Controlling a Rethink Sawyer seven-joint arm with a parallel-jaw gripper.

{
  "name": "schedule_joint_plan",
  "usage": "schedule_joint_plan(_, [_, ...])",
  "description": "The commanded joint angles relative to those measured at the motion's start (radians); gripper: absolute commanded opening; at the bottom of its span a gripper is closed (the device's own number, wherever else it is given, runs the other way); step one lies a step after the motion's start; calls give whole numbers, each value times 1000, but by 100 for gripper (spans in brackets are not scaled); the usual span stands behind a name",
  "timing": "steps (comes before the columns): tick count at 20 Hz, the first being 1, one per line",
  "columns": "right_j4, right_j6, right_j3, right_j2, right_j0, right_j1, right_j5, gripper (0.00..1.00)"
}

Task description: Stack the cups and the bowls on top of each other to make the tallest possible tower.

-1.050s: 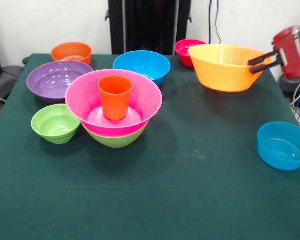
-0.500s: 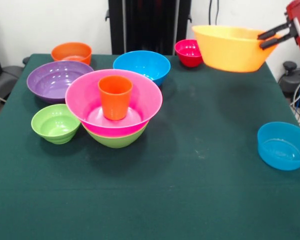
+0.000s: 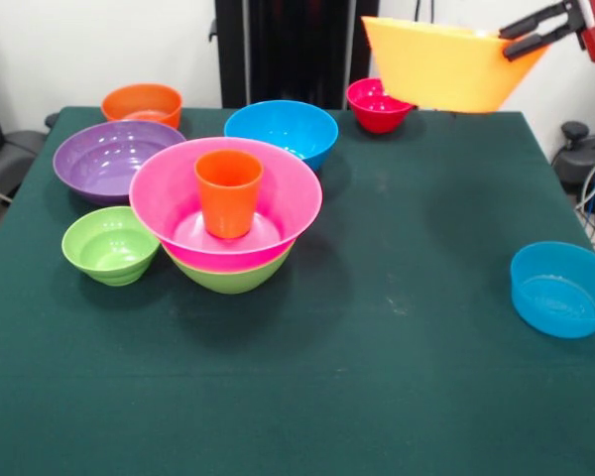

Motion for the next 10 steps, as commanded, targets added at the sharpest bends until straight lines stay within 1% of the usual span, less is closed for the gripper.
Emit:
schedule_joint_plan(1, [-114, -308, -15, 115, -36, -45, 121, 0])
schedule_joint_plan(8, [-160, -367, -85, 122, -59, -61, 181, 0])
schedule_joint_plan(10, [-169, -378, -104, 131, -69, -60, 186, 0])
